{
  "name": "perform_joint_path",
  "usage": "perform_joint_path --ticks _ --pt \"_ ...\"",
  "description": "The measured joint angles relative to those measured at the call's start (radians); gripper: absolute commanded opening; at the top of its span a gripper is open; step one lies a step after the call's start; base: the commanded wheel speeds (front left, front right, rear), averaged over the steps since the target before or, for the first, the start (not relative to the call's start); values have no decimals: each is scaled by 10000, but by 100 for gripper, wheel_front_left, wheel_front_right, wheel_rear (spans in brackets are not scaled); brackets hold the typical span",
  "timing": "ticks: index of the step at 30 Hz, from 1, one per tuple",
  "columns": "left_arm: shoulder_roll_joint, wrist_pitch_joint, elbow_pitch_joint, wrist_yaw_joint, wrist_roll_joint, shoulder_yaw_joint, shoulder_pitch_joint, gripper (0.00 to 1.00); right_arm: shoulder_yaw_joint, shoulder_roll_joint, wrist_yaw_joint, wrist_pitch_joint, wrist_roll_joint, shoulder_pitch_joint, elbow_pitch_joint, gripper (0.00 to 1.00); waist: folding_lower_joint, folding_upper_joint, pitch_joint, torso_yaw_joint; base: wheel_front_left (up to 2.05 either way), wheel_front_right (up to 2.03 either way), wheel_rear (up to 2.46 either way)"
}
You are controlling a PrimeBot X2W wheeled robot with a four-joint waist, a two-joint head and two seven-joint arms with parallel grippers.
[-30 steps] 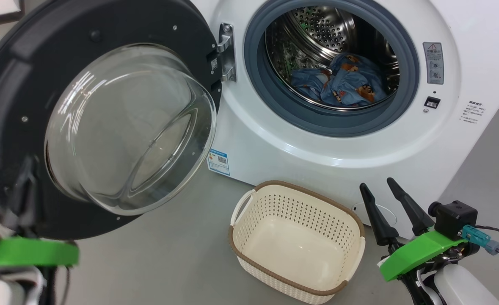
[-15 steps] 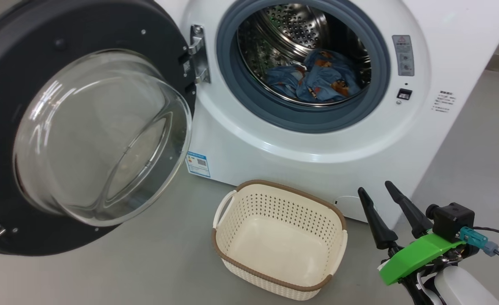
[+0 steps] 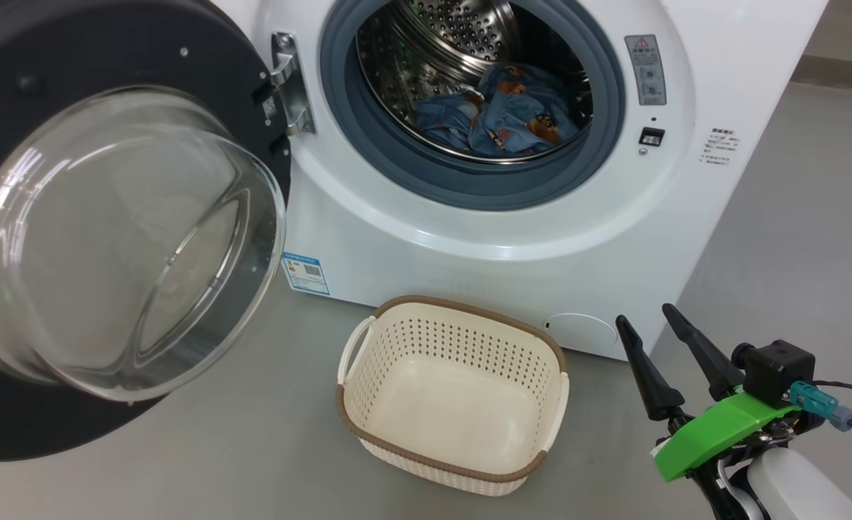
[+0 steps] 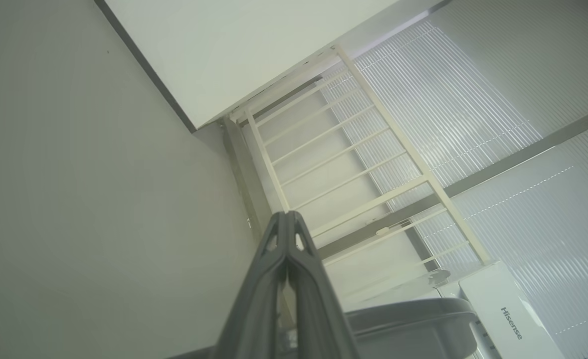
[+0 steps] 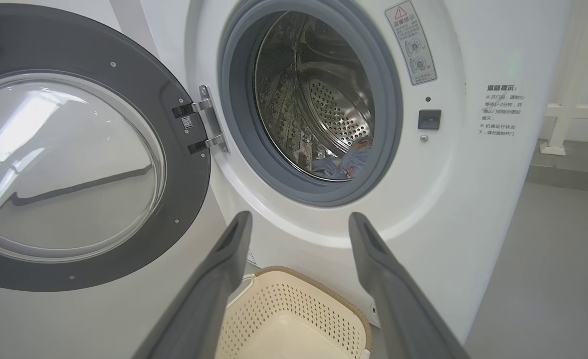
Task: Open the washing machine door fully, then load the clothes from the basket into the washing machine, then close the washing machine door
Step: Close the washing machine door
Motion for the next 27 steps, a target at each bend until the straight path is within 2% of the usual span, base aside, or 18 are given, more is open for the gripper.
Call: perform_joint_path --ticks 3,9,14,20,27 --pt "201 86 918 -290 -128 115 -21 0 4 -42 0 0 0 -46 31 100 0 0 106 -103 0 0 0" --pt "232 405 2376 -650 -723 497 -336 0 25 -188 0 0 0 -170 59 100 0 0 235 -270 0 0 0" --pt "420 700 3235 -782 -802 504 -429 0 59 -224 0 0 0 -190 92 100 0 0 194 -342 0 0 0" --pt "539 1478 3854 -796 -1174 537 -506 0 75 -230 0 0 0 -191 127 100 0 0 160 -344 0 0 0" --pt "529 2249 3916 -880 -1350 433 -697 0 77 -228 0 0 0 -200 140 100 -1 0 199 -275 0 0 0"
